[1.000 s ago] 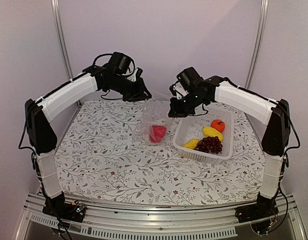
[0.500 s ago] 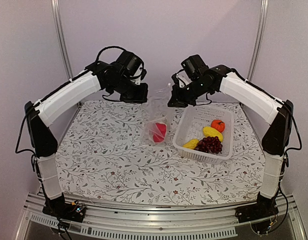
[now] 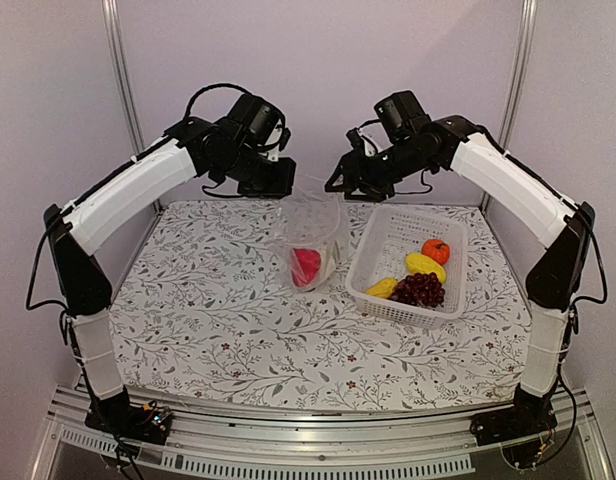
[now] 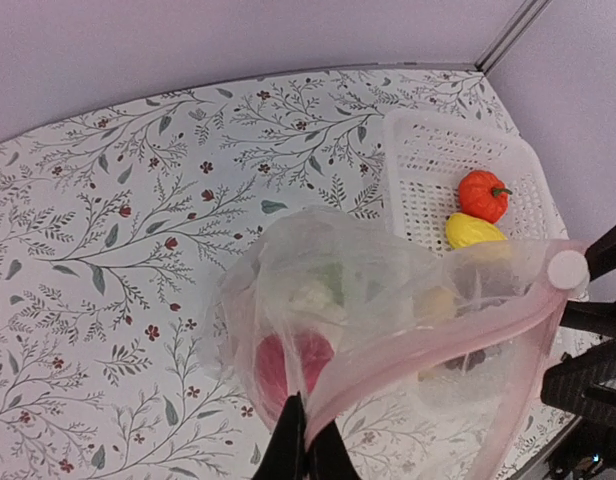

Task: Place the food in the zip-top bag and seal the zipper
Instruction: Adjust the zipper food storage bag, then pick up the fake fruit from the bin.

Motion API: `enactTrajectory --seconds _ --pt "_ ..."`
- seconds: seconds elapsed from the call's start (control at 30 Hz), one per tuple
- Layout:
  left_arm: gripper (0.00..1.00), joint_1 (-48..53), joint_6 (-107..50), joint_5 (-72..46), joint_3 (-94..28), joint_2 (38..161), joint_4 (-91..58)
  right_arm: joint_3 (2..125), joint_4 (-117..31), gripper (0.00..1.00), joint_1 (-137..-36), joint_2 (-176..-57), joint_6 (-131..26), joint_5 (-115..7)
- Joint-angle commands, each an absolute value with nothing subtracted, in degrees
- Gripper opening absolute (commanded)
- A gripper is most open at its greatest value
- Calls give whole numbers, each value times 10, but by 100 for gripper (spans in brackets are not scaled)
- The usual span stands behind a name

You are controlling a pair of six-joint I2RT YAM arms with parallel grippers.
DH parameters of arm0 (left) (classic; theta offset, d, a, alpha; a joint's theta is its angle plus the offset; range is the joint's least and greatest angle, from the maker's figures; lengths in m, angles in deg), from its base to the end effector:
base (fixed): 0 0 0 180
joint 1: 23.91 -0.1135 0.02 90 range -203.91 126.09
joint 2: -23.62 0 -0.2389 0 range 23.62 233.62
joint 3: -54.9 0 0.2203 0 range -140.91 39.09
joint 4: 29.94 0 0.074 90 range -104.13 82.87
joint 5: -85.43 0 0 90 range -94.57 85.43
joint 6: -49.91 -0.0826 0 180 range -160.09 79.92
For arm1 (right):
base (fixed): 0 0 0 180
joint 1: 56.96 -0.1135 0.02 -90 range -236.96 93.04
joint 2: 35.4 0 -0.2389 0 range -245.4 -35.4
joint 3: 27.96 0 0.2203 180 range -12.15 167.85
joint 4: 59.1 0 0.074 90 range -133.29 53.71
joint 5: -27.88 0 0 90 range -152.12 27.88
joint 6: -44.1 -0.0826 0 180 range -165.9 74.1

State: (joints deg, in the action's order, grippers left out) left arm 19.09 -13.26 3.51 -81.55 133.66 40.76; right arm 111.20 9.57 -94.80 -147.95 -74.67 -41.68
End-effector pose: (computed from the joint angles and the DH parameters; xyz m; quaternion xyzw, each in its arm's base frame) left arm 0.3083 -0.2716 0.3271 0.1022 0.9139 -0.1685 0.3549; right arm 0.3148 0.2810 0.3314 -0.1430 0.8907 0.3550 0.2451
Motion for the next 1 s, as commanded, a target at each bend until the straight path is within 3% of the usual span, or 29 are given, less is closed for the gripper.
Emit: enactTrajectory --seconds 0.0,0.33,0.97 --pt "0 187 -120 7 -805 1352 396 1111 134 55 -927 -1428 -735 -405" --pt "0 181 -103 -22 -784 1346 372 883 89 58 -897 -1308 -703 -458" --pt "0 178 -110 -21 -760 1320 367 620 -9 54 -885 -1270 -775 -448"
